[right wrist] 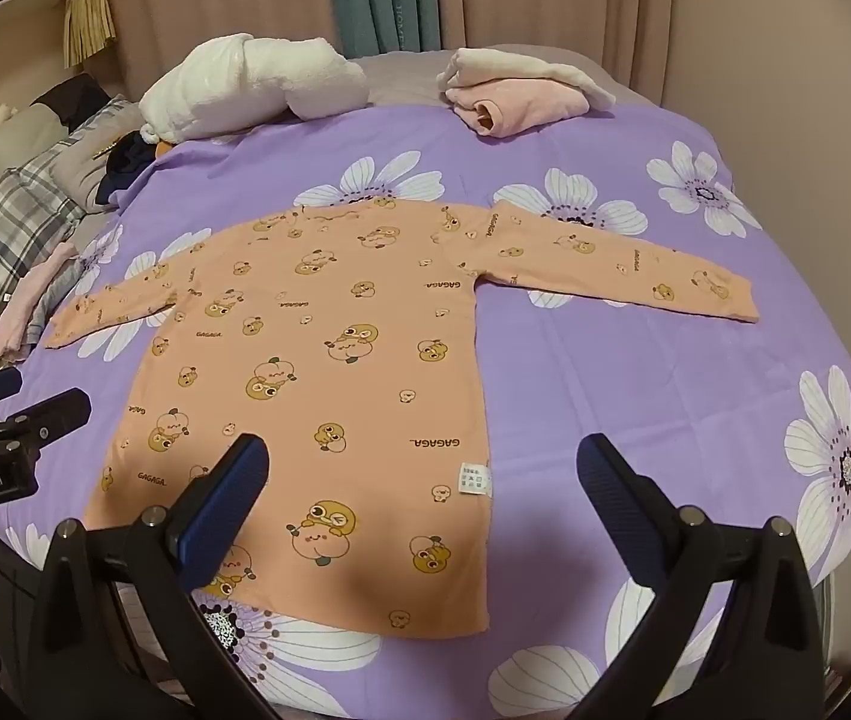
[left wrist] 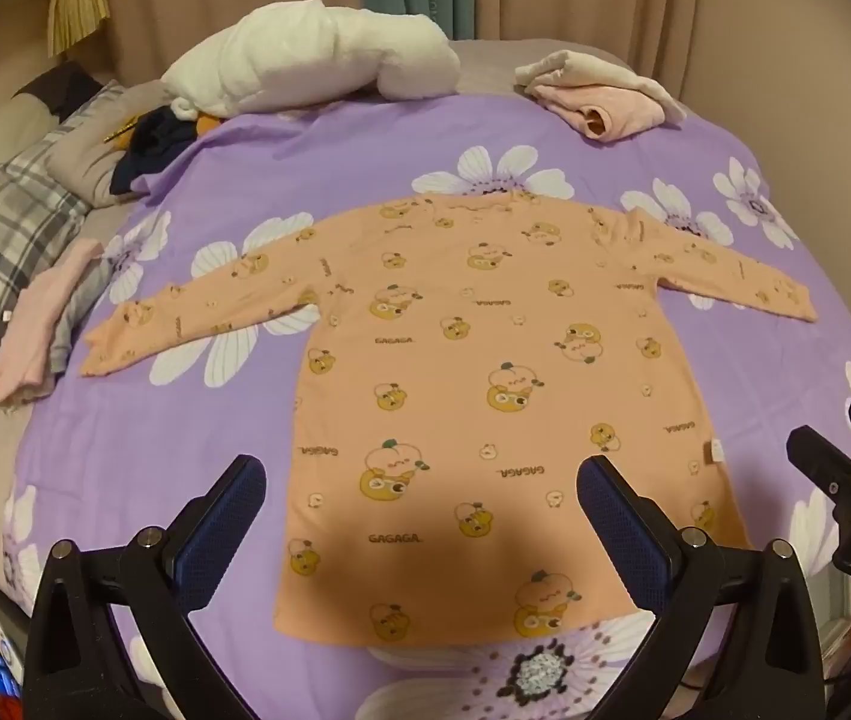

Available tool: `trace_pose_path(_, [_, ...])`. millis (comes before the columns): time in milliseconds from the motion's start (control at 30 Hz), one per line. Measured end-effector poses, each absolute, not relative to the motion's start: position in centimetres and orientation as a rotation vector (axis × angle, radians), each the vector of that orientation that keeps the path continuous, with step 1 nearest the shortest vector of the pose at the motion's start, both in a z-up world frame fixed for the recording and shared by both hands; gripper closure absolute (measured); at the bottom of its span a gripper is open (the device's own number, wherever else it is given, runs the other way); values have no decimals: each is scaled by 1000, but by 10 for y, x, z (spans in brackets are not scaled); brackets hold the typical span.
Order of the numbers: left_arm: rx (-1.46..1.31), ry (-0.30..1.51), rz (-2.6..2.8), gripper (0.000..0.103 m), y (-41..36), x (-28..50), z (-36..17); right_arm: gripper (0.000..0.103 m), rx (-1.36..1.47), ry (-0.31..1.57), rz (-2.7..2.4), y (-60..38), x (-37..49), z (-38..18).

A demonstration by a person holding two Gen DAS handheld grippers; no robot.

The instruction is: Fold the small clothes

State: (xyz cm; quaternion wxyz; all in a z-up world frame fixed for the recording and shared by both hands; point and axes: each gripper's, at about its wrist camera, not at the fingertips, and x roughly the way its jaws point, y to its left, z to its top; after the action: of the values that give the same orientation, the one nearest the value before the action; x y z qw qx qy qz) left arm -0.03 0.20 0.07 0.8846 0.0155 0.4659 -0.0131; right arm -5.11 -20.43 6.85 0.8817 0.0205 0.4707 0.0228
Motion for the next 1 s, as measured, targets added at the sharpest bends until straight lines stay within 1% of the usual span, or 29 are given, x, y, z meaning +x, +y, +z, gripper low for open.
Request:
trace_pose_path(267, [42,947,-25,0,3,-4,-3,0,43,977,55,-198,-53,71])
trace_pose_path(633, [32,969,-29,0,0,0,-7,0,40,983,54,-197,-53,70])
trace_pose_path(1000, [5,953,-38,0,1,-1,-7,0,38,1001,52,-198,-54,70])
